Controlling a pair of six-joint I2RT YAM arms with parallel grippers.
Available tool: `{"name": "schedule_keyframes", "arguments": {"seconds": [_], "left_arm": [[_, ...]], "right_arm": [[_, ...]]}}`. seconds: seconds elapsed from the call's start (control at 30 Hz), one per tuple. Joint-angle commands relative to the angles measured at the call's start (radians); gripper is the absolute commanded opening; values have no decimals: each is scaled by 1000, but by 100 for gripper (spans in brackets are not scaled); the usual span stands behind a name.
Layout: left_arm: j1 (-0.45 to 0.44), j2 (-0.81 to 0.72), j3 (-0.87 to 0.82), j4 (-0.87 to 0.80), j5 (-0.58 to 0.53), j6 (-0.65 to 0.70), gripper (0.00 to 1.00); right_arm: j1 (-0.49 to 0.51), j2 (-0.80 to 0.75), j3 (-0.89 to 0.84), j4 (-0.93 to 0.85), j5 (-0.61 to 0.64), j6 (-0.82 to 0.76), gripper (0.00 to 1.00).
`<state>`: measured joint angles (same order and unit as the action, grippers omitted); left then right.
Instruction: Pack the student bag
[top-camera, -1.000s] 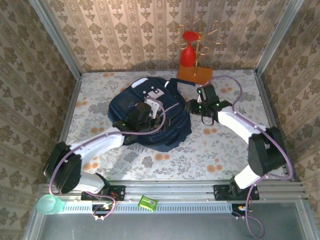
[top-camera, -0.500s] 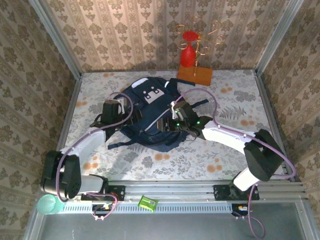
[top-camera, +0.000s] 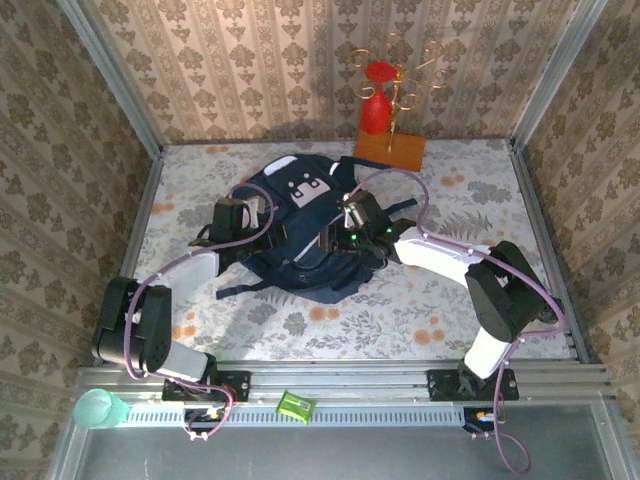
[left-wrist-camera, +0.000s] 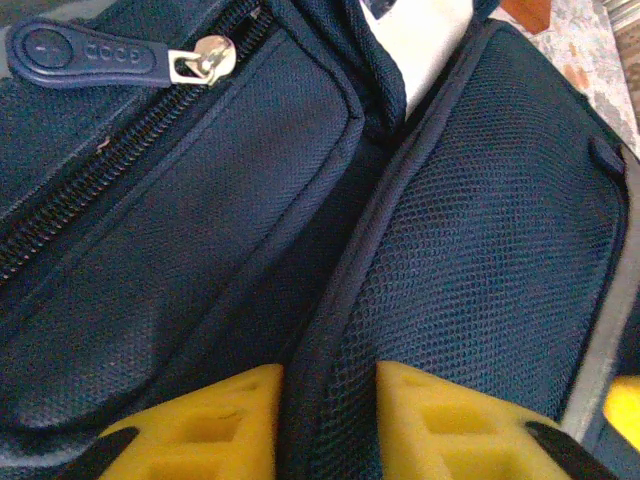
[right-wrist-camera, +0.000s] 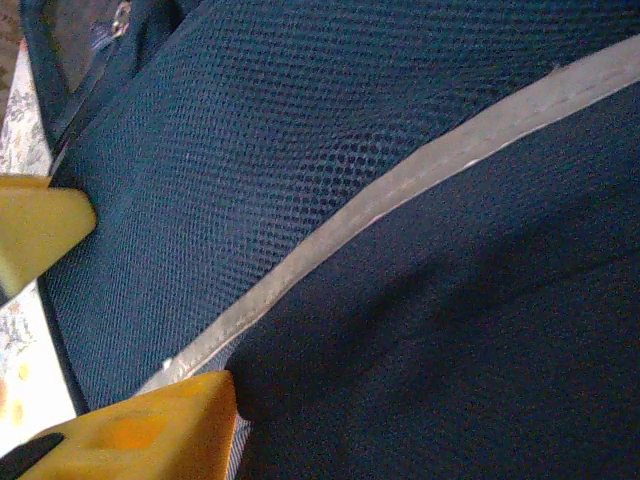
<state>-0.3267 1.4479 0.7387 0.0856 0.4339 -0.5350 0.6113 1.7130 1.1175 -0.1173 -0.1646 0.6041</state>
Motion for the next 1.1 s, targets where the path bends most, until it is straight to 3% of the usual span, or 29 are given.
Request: {"name": "schedule_keyframes", "arguments": {"seconds": [0.0, 0.13, 0.3, 0.4, 0.53, 0.77, 0.97, 1.07], "left_arm": [[-30, 11, -31, 50, 107, -27, 20], [-63, -12, -59, 72, 109, -61, 10], [-106, -48, -97, 97, 60, -96, 4], [-111, -56, -116, 102, 39, -102, 0], [-114, -63, -128, 119, 52, -115, 0], [-114, -61, -121, 113, 62, -115, 0], [-114, -69, -122, 115, 54, -121, 0], [-115, -75, -125, 116, 51, -123, 0]], "right_arm": [[-38, 30, 52, -78, 41, -61, 51], [-64, 17, 92, -182, 93, -123, 51], [-45, -87, 70, -340, 234, -135, 62], [22, -170, 1, -365, 309, -83, 66], [186, -216, -74, -292, 352, 27, 69], [440, -62, 19, -204, 493, 182, 60], [482, 56, 64, -95, 553, 271, 45], [487, 99, 87, -102, 618, 298, 42]]}}
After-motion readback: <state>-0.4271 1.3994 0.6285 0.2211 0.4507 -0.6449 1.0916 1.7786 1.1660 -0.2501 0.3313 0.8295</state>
